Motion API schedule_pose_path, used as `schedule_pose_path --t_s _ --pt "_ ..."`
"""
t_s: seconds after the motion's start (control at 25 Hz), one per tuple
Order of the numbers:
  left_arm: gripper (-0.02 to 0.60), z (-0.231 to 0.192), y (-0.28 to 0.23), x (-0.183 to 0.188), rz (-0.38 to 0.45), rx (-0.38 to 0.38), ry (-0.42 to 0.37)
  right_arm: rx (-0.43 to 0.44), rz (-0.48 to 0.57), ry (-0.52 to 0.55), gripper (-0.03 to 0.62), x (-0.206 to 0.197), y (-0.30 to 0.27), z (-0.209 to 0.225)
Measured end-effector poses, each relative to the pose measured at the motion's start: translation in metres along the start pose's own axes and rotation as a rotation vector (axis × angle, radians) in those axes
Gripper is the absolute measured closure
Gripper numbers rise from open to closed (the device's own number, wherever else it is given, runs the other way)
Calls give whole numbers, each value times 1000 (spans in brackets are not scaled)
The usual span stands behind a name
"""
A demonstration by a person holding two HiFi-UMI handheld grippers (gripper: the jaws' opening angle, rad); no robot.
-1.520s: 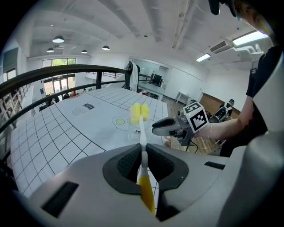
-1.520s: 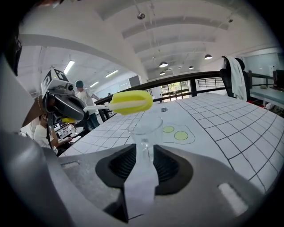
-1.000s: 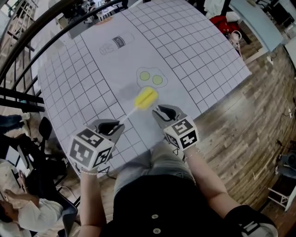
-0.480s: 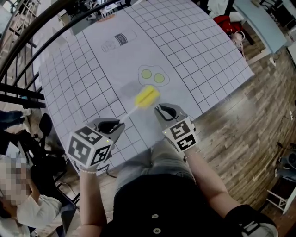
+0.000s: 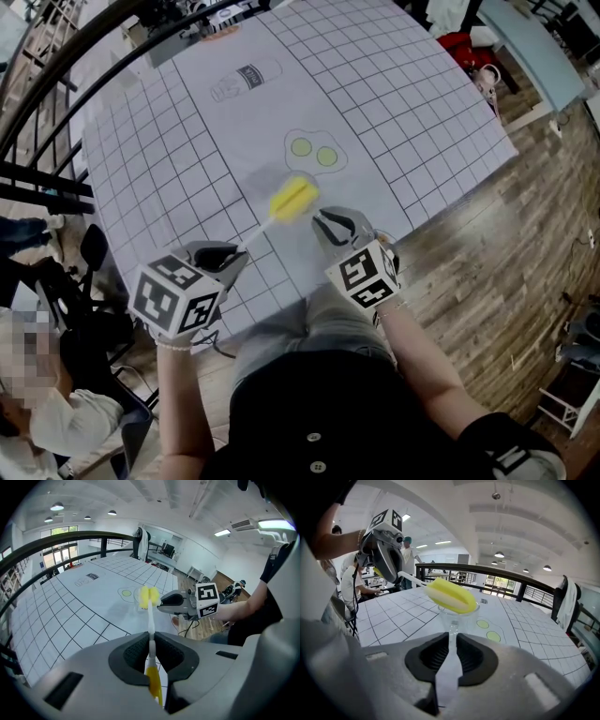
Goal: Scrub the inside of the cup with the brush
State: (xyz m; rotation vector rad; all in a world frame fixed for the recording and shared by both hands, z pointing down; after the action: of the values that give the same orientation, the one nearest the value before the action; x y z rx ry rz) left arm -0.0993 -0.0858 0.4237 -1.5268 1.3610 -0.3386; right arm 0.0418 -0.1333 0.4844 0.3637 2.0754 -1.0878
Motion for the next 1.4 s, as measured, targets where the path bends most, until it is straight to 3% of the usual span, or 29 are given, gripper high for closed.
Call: schedule_pose_path --t_s 0.68,1.16,1.4 --pt "535 -21 5 -23 -71 70 -7 -14 -31 299 543 19 -5 -30" --pt "535 -24 -6 -31 -178 86 -104 -8 -41 361 543 19 -8 -39" --pt "535 -30 -3 -30 -265 172 -218 8 -33 359 543 22 -9 -43"
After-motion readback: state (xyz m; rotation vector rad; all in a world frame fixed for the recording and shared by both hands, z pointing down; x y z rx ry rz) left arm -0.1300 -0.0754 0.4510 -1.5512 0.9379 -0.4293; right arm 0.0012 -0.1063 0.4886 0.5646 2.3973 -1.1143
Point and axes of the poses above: the fingertips, and each gripper's own axes: y backward along the fingers, z to its right, x out of its top, the point moved 2 cm from there along y, backward along the fingers, and after that the axes turned 15 degrees about y, right-handed, at the moved point
